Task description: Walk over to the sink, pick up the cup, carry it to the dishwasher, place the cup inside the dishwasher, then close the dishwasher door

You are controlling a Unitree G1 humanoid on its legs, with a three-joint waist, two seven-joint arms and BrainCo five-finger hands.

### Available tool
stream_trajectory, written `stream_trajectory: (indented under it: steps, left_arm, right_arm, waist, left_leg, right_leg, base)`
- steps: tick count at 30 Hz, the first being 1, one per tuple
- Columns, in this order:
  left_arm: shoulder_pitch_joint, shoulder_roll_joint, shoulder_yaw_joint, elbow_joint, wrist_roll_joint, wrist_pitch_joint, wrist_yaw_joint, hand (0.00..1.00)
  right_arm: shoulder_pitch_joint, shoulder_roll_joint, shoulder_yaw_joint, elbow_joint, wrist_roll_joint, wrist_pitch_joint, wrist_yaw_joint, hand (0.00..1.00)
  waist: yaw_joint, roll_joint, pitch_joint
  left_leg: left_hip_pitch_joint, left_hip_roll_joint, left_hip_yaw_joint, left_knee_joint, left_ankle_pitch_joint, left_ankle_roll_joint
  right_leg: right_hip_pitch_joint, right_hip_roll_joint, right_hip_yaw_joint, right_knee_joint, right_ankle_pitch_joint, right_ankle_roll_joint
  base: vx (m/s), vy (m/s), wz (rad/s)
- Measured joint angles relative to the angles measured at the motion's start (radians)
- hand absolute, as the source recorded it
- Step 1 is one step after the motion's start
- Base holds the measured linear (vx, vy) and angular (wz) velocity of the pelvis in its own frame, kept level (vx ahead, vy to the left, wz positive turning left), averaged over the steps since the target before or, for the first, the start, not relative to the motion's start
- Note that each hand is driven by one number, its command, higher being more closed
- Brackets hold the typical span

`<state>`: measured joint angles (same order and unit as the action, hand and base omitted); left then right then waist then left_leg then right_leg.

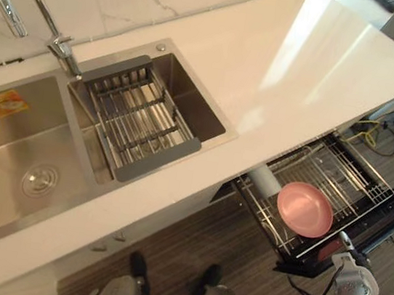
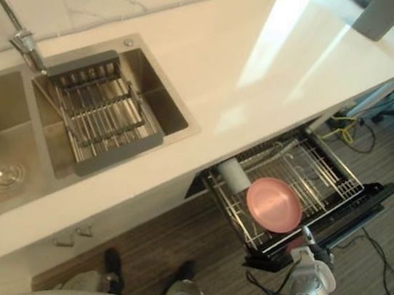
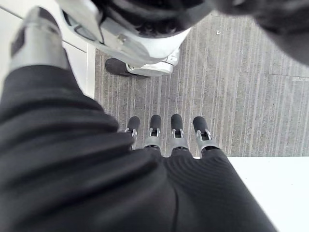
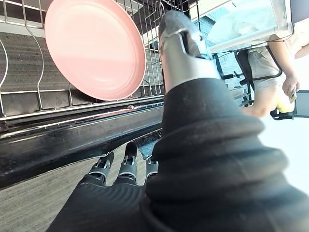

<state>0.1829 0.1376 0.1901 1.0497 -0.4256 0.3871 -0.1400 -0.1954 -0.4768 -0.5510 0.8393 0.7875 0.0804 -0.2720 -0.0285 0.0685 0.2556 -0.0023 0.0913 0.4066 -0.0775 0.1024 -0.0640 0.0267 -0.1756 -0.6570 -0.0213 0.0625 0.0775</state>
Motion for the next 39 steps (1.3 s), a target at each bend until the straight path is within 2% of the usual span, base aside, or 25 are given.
stream_trajectory:
  steps: [3,8,12,17,21,24,27,28,31,37,38,39]
  left_arm:
    - [0.000,-0.003,-0.024,-0.004,-0.001,0.000,-0.020,0.00]
    - [0.000,-0.011,-0.044,-0.017,-0.002,-0.003,-0.042,0.00]
    - [-0.001,-0.013,-0.058,-0.016,-0.002,-0.015,-0.049,0.00]
    - [-0.006,-0.023,-0.078,-0.011,-0.002,-0.039,-0.066,0.00]
    - [-0.014,-0.022,-0.091,-0.006,-0.001,-0.047,-0.073,0.00]
    - [-0.014,-0.023,-0.117,-0.006,-0.001,-0.053,-0.084,0.00]
    - [-0.017,-0.024,-0.136,-0.007,-0.001,-0.060,-0.085,0.00]
    - [-0.016,-0.027,-0.141,-0.005,-0.001,-0.059,-0.085,0.00]
    - [-0.016,-0.033,-0.151,-0.006,-0.001,-0.058,-0.085,0.00]
    - [-0.019,-0.033,-0.149,-0.015,0.024,-0.057,-0.086,0.00]
    - [-0.019,-0.033,-0.149,-0.016,0.028,-0.058,-0.086,0.00]
    - [-0.019,-0.033,-0.149,-0.016,0.030,-0.059,-0.087,0.00]
  right_arm:
    - [-0.015,-0.009,0.005,-0.014,0.024,-0.019,-0.040,0.00]
    - [-0.021,-0.003,0.047,-0.078,0.135,-0.070,-0.041,0.00]
    - [-0.058,0.007,0.077,-0.086,0.197,-0.120,-0.016,0.00]
    - [-0.155,0.014,0.120,-0.139,0.206,-0.147,0.045,0.00]
    - [-0.263,-0.006,0.199,-0.186,0.206,-0.144,0.075,0.00]
    - [-0.327,-0.002,0.245,-0.195,0.209,-0.138,0.092,0.00]
    - [-0.386,0.018,0.290,-0.193,0.245,-0.142,0.088,0.00]
    - [-0.375,0.036,0.279,-0.200,0.269,-0.168,0.091,0.00]
    - [-0.376,0.069,0.280,-0.228,0.279,-0.188,0.088,0.00]
    - [-0.375,0.085,0.323,-0.249,0.265,-0.181,0.061,0.00]
    - [-0.364,0.086,0.336,-0.277,0.259,-0.169,0.048,0.00]
    - [-0.355,0.085,0.348,-0.289,0.206,-0.154,0.042,0.00]
  waist:
    - [0.007,0.016,0.012]
    - [0.010,0.033,0.036]
    - [0.014,0.041,0.047]
    - [0.023,0.063,0.076]
    - [0.040,0.117,0.122]
    - [0.055,0.141,0.141]
    - [0.063,0.142,0.141]
    - [0.060,0.140,0.142]
    - [0.054,0.139,0.142]
    - [0.058,0.140,0.141]
    - [0.058,0.140,0.141]
    - [0.058,0.140,0.141]
  left_leg:
    - [-0.015,0.001,-0.017,0.000,0.004,-0.006]
    - [-0.039,0.004,-0.034,0.000,0.012,-0.010]
    - [-0.071,0.000,-0.059,0.023,0.013,-0.010]
    - [-0.084,-0.009,-0.090,0.023,0.020,-0.001]
    - [-0.101,-0.009,-0.114,0.022,0.031,0.006]
    - [-0.103,-0.006,-0.136,0.023,0.045,0.014]
    - [-0.121,-0.010,-0.163,0.021,0.087,0.030]
    - [-0.124,-0.015,-0.173,0.017,0.093,0.030]
    - [-0.121,-0.024,-0.174,0.016,0.097,0.030]
    - [-0.123,-0.008,-0.170,0.023,0.101,0.028]
    - [-0.123,-0.006,-0.168,0.023,0.096,0.033]
    - [-0.121,-0.004,-0.161,0.022,0.093,0.031]
  right_leg:
    - [-0.007,-0.004,-0.024,0.010,-0.002,-0.001]
    - [-0.038,-0.017,-0.046,0.060,-0.018,-0.009]
    - [-0.075,-0.049,-0.070,0.143,-0.057,-0.007]
    - [-0.104,-0.086,-0.067,0.224,-0.087,-0.010]
    - [-0.135,-0.108,-0.068,0.295,-0.125,-0.026]
    - [-0.144,-0.111,-0.078,0.339,-0.153,-0.030]
    - [-0.172,-0.144,-0.110,0.422,-0.206,-0.040]
    - [-0.177,-0.159,-0.123,0.452,-0.222,-0.044]
    - [-0.190,-0.175,-0.122,0.492,-0.239,-0.052]
    - [-0.191,-0.168,-0.125,0.497,-0.252,-0.051]
    - [-0.191,-0.167,-0.125,0.497,-0.252,-0.051]
    - [-0.191,-0.166,-0.124,0.497,-0.252,-0.051]
  base:
    - [-0.03,-0.005,0.14]
    - [-0.01,-0.001,0.05]
    - [0.01,0.013,0.15]
    - [-0.04,0.029,0.09]
    - [-0.08,-0.002,0.08]
    - [-0.05,-0.057,0.09]
    - [0.04,-0.124,0.32]
    - [0.01,-0.096,0.31]
    - [-0.01,-0.081,0.04]
    - [-0.06,-0.062,-0.01]
    - [-0.06,-0.051,-0.06]
    - [-0.05,-0.041,-0.07]
